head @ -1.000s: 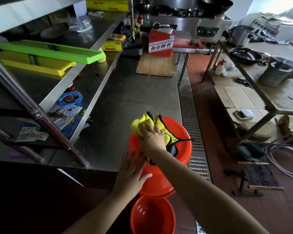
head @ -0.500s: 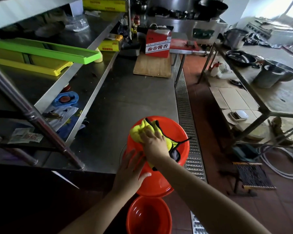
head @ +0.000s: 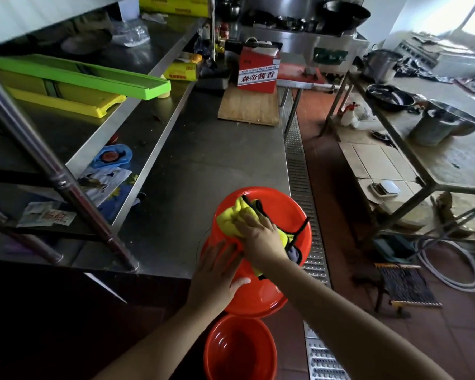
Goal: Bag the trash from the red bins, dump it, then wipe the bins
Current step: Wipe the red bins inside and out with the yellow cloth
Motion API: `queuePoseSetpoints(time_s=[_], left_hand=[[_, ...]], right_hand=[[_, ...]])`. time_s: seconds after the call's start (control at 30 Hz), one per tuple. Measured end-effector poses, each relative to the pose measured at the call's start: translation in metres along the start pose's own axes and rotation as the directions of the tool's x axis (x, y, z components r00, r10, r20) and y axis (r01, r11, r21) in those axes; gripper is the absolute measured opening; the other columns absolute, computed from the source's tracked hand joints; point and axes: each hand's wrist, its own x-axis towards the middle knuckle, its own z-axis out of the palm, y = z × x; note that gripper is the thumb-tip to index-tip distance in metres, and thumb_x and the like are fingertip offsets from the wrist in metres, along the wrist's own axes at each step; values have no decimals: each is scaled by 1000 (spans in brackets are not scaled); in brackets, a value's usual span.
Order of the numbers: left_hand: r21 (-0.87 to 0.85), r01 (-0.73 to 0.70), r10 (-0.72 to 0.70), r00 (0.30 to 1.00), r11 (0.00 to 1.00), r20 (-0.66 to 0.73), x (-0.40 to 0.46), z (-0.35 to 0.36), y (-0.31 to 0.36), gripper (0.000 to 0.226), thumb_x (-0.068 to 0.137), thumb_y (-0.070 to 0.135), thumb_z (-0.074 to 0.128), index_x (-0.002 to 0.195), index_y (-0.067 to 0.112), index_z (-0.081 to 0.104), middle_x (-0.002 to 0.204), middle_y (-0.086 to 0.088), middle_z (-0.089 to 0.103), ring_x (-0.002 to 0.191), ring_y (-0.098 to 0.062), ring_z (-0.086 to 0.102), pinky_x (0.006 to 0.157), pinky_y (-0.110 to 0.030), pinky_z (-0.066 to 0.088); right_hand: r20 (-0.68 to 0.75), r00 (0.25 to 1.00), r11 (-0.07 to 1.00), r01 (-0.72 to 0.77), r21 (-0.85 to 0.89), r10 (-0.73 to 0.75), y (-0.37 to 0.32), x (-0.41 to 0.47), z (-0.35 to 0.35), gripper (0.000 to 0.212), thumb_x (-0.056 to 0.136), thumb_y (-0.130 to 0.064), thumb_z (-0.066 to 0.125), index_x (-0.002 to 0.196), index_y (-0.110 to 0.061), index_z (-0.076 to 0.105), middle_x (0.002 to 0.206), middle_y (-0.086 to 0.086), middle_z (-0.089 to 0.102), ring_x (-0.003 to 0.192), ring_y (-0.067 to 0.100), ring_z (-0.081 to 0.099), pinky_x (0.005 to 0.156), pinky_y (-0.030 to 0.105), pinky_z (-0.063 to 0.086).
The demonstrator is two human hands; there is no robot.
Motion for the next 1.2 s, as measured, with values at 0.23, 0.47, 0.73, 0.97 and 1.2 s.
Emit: queuePoseSetpoints(time_s=[0.23, 0.47, 0.73, 0.97, 1.2], left_hand=[[11, 22, -23, 999, 1000, 39, 5, 3, 0, 65, 89, 64, 56, 137, 21, 51, 141, -5, 51, 139, -29, 37, 108, -51, 36], [-30, 41, -40, 998, 999, 38, 0, 4, -3, 70, 85, 62, 64, 141, 22, 51, 143, -4, 51, 135, -29, 43, 105, -50, 41], [-9, 28, -27, 990, 1000, 136, 4, 2, -2, 66, 91, 65, 52, 142, 24, 45, 151, -2, 40, 143, -26, 31, 114, -41, 30], [-55, 39, -31, 989, 998, 145, 8, -4, -3, 70, 86, 51, 61, 147, 21, 42, 145, -3, 48, 141, -25, 36, 114, -44, 32], [-9, -67, 68, 976, 998, 205, 13, -12, -21, 66, 94, 55, 49, 147, 16, 44, 150, -1, 46, 138, -23, 41, 115, -40, 27]], right_hand=[[-53, 925, 922, -379, -75, 376, 63, -6, -34, 45, 99, -24, 46, 141, -37, 49, 158, -8, 32, 143, 33, 26, 109, 47, 32], [-15, 993, 990, -115, -87, 114, -5, -30, -4, 45, 98, -30, 50, 142, -38, 50, 153, -10, 41, 128, 32, 42, 106, 43, 33], [-38, 916, 908, -401, -126, 399, 45, -50, -39, 46, 100, -22, 41, 142, -38, 47, 156, -9, 36, 133, 34, 36, 106, 43, 32], [-9, 969, 968, -247, -50, 247, -18, -56, -13, 45, 95, -20, 49, 137, -37, 51, 146, -7, 43, 129, 36, 39, 104, 47, 34], [-86, 886, 879, -463, -113, 455, 18, -68, -28, 46, 99, -21, 42, 142, -35, 46, 154, -5, 36, 136, 35, 33, 109, 45, 30]])
